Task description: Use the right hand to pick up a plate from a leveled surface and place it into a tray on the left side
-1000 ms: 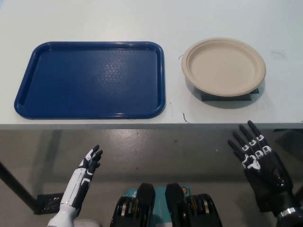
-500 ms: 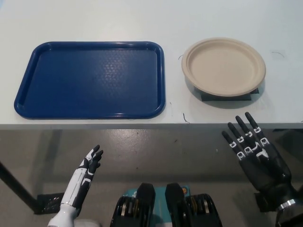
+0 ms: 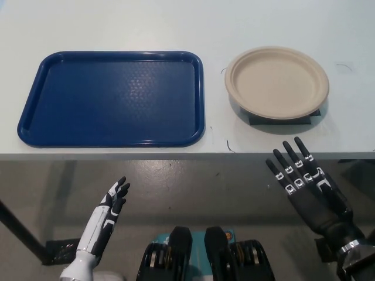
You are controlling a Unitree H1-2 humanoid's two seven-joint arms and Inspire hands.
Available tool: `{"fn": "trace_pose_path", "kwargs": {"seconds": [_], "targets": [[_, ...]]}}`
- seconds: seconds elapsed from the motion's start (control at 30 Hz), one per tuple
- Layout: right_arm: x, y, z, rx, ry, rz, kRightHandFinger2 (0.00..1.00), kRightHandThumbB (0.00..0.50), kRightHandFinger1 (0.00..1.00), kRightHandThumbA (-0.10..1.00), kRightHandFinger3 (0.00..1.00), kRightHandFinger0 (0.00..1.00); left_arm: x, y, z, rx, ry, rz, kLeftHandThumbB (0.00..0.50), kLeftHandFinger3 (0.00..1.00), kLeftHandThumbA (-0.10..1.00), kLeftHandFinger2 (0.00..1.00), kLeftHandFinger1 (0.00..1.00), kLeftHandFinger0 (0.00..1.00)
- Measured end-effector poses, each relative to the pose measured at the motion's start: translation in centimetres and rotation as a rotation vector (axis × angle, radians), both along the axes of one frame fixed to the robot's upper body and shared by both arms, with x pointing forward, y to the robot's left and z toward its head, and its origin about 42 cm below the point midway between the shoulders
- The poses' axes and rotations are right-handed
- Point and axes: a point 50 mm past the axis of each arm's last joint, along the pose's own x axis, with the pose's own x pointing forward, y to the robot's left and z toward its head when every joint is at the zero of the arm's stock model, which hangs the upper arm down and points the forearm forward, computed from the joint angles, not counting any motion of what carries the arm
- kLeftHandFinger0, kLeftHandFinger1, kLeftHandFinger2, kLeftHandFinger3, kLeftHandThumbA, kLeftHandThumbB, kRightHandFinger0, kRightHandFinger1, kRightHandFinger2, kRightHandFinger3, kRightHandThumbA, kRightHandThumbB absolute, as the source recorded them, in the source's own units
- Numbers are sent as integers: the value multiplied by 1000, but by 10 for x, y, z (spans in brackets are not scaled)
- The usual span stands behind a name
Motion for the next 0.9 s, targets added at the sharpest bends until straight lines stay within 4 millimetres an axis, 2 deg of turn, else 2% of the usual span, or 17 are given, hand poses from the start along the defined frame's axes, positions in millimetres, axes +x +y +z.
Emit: {"fn": "trace_pose_path", "kwargs": {"seconds": [0.27, 0.57, 0.8, 0.9], "targets": [[10, 4, -3, 19, 29, -3, 1000, 324, 1000, 1000, 1000, 1000, 5, -1, 5, 3, -24, -6, 87, 1000, 1000, 1000, 1000, 1000], [17, 3, -1, 25, 41, -25, 1000, 321, 1000, 1000, 1000, 1000, 7, -1, 7, 9, -31, -9, 96, 1000, 1000, 1000, 1000, 1000], [22, 2, 1, 12, 49, -39, 1000, 319, 1000, 1000, 1000, 1000, 8, -1, 7, 11, -32, -9, 78, 1000, 1000, 1000, 1000, 1000], [25, 2, 2, 8, 54, -41, 1000, 320, 1000, 1000, 1000, 1000, 8, -1, 7, 11, -32, -9, 89, 1000, 1000, 1000, 1000, 1000]]}}
